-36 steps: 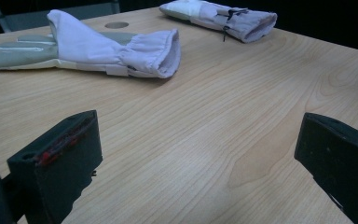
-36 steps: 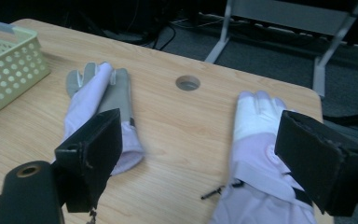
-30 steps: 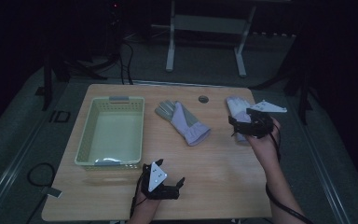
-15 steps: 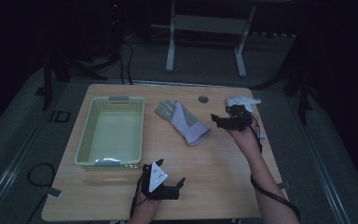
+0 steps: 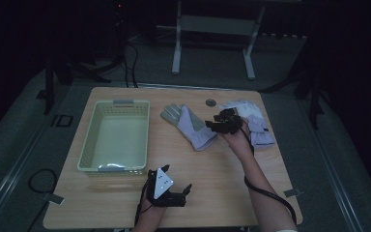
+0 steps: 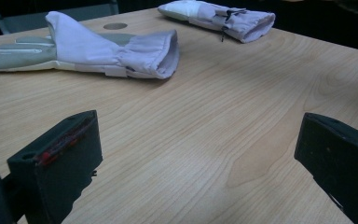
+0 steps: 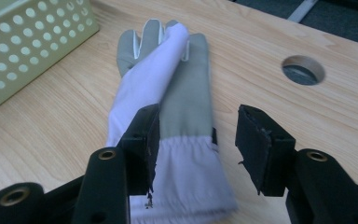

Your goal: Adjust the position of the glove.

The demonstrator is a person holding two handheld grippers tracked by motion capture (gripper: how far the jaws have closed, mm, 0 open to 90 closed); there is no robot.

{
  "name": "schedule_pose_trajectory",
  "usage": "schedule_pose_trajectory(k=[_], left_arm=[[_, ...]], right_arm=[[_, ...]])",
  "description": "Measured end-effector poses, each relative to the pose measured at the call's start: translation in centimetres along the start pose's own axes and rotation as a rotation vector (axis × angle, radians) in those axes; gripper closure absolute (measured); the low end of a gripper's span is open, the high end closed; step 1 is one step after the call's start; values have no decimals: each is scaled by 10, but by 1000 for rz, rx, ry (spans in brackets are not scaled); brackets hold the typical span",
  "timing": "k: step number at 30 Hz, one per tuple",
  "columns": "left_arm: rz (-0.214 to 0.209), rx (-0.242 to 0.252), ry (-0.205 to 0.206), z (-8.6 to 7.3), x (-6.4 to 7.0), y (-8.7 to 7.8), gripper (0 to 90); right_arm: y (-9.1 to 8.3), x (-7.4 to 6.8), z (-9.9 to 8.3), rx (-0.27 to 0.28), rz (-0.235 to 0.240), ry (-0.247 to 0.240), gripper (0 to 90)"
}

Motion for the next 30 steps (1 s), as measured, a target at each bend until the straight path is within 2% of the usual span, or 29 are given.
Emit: schedule_pose_trajectory(k=[2, 4, 12, 18, 19, 20, 21, 22, 25, 27, 30], left_arm=[[-1, 0, -3, 0, 0, 0, 7], [-1, -1, -6, 0, 0, 0, 7], [-3, 0, -6, 0, 0, 0, 7], [-2, 0, -4, 0, 0, 0, 7], [-2, 0, -4, 0, 0, 0, 7], [-3, 0, -3, 0, 0, 0, 7], [-4, 0, -3, 0, 0, 0, 7], [-4, 0, -4, 0, 0, 0, 7], [-5, 0, -3, 0, 0, 0, 7], [-6, 0, -1, 0, 1, 0, 7], [-5, -1, 0, 0, 1, 0, 7]], right_arm=[[8, -3, 1, -7, 4, -31, 504], [19, -7, 2, -20, 18, -41, 506], [44, -7, -5, -66, 8, -47, 523], [58, -6, -14, -96, 10, -40, 520], [61, -4, -16, -106, -11, -42, 521], [64, -5, -18, -105, 10, -7, 509], [64, -5, -18, -105, 10, -7, 509], [68, -5, -22, -126, -11, -43, 508], [74, -7, -28, -159, -4, -78, 496], [75, -8, -28, -161, 0, -67, 495], [80, -10, -33, -174, 15, -82, 503]])
Point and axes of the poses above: each handheld gripper's, and its own axes: y roughly forward along the jaws, z roughly out of its top, x roughly to its right, the point moved 7 cm from there along y, roughly forward along the jaws, and after that the axes turned 15 degrees about x, right-handed, at the moved point
